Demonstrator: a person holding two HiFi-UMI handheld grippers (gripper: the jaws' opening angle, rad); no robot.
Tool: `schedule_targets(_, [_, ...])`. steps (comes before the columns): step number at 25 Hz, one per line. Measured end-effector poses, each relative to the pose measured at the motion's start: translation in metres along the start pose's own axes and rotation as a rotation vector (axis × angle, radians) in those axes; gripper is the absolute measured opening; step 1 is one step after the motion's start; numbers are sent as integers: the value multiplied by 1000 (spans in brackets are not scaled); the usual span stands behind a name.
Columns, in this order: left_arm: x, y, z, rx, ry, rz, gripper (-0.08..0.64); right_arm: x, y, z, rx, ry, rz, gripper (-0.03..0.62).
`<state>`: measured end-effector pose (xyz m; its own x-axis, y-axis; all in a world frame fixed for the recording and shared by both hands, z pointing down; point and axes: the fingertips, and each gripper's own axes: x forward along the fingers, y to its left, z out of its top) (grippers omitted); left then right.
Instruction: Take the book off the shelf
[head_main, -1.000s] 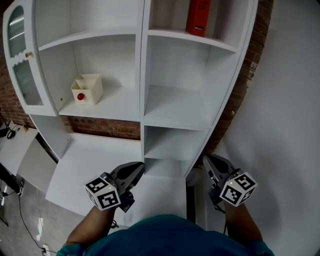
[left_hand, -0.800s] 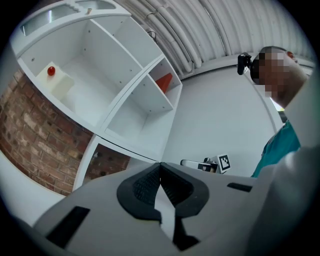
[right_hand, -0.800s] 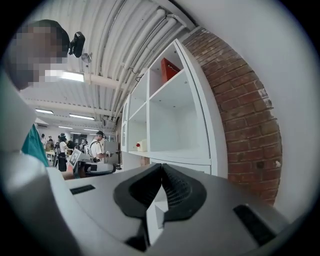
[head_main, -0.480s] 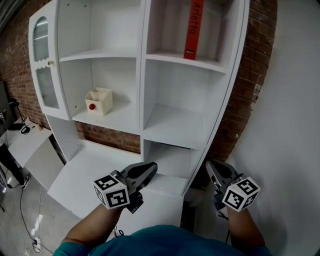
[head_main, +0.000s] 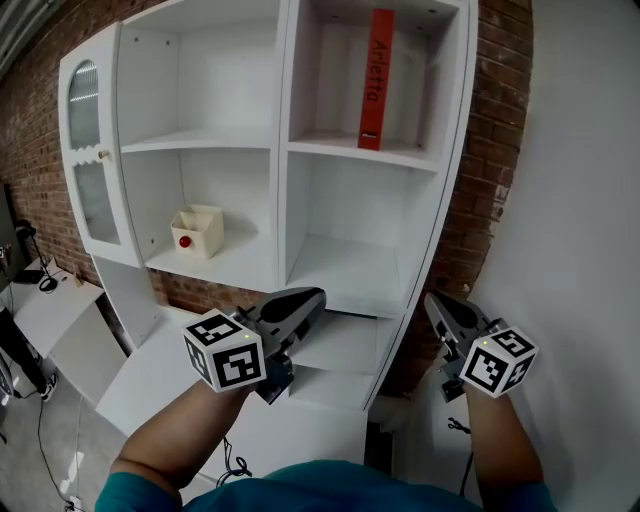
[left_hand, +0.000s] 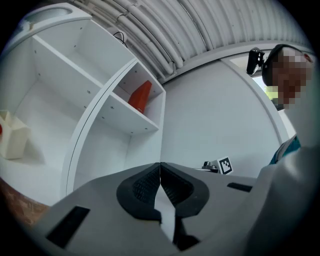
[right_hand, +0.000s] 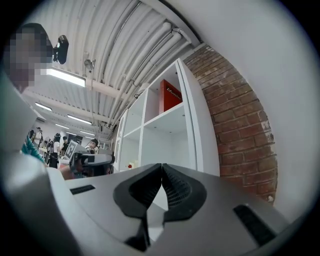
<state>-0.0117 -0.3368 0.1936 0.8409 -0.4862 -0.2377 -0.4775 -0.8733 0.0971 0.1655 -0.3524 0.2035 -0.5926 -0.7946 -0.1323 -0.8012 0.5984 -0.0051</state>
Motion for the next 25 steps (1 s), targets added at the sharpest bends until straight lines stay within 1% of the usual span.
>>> schedule_targets(3, [13,0,30,59,-1,13,17,6,-4,29,-28,-20,-13,23])
schedule_targets(8, [39,-1,89,158,11,33,17,18,-5,85,-123,-62,-31,23])
schedule_targets(14, [76,-7,161,270,20,82,17,33,-2,146,-184,-94,-33,22])
schedule_targets(16, [89,-5,182,302,22,107,17,37,-1,162,-200,-103,-37,23])
schedule_targets(19, [105,3,213,343,17,167,20,39,-2,183,-215,-117,-43,23])
schedule_targets(21, [116,11,229,342,17,205,50,41,-3,196,-208,-124,-37,23])
schedule_targets(23, [128,20,242,331,22,239,110,43,-5,207,-196,-130,-33,23])
schedule_targets(25, [140,27,250,331,34,272,150,44,-7,214,-195,-139,-36,23])
